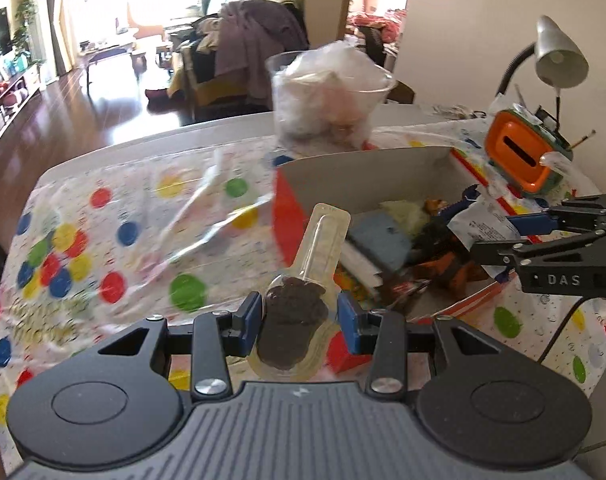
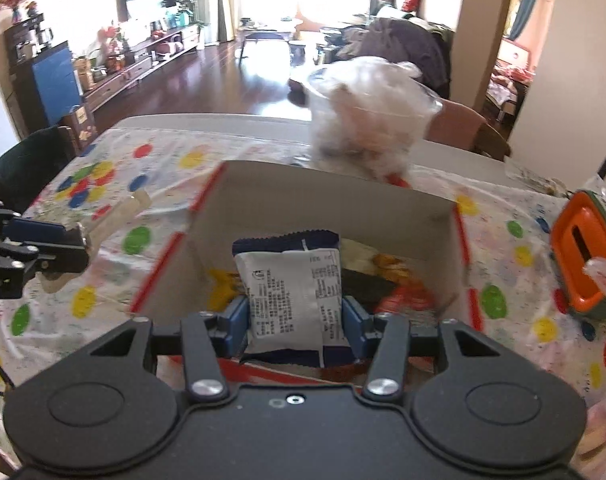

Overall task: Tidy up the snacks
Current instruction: 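Carry the biscuit packet with the right gripper while the left carries the lollipop into the box, then lower the biscuit packet with the right gripper while the left lowers the lollipop into the box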

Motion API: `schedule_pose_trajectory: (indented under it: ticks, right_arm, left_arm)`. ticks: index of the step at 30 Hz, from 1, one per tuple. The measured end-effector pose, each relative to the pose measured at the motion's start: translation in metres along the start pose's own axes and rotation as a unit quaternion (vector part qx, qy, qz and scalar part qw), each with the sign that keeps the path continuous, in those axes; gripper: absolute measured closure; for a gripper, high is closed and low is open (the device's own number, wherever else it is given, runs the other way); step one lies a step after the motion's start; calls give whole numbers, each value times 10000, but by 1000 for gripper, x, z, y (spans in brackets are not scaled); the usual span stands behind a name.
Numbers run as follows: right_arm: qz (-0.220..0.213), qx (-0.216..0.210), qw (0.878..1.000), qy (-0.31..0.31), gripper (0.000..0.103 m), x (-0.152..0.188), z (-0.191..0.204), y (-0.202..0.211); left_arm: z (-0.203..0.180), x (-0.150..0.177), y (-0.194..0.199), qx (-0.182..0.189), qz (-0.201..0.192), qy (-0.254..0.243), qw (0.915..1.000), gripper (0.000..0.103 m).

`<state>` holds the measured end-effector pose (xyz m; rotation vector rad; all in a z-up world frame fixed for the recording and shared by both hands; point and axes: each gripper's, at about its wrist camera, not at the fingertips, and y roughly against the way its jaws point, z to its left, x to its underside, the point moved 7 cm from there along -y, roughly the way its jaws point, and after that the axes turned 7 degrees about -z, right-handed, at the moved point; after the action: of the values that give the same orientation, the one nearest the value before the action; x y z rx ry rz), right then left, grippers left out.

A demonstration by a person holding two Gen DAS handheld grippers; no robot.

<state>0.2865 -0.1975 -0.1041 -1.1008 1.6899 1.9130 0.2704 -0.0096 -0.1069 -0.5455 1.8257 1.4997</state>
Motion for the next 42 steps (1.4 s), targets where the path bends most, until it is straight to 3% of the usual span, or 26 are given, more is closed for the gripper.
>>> schedule_pose_trajectory:
  ticks: [7,15,27,37,42]
  right_arm:
    - [155,123,9996,-189,55,6,-48,-17]
    - [358,252,9988,-196,55,10,-73,-45]
    - [608,102,9979,-172,55,15,-77,-63]
    - [689,-27,9975,-149,54,20,-72,-71]
    - [672,-45,9976,-171,54,21,-71,-72]
  left_arm:
    - [-35,-18,-36,-44,191,48,9998,63]
    - [-62,-32,-89,-71,661,83,9978,63]
    - [-80,-31,-156,-226,1462,121,9889,63]
    - [-80,-16,-175,-206,2011,239,9791,62]
    - [-78,-14,-174,-215,1981,269,9796,62]
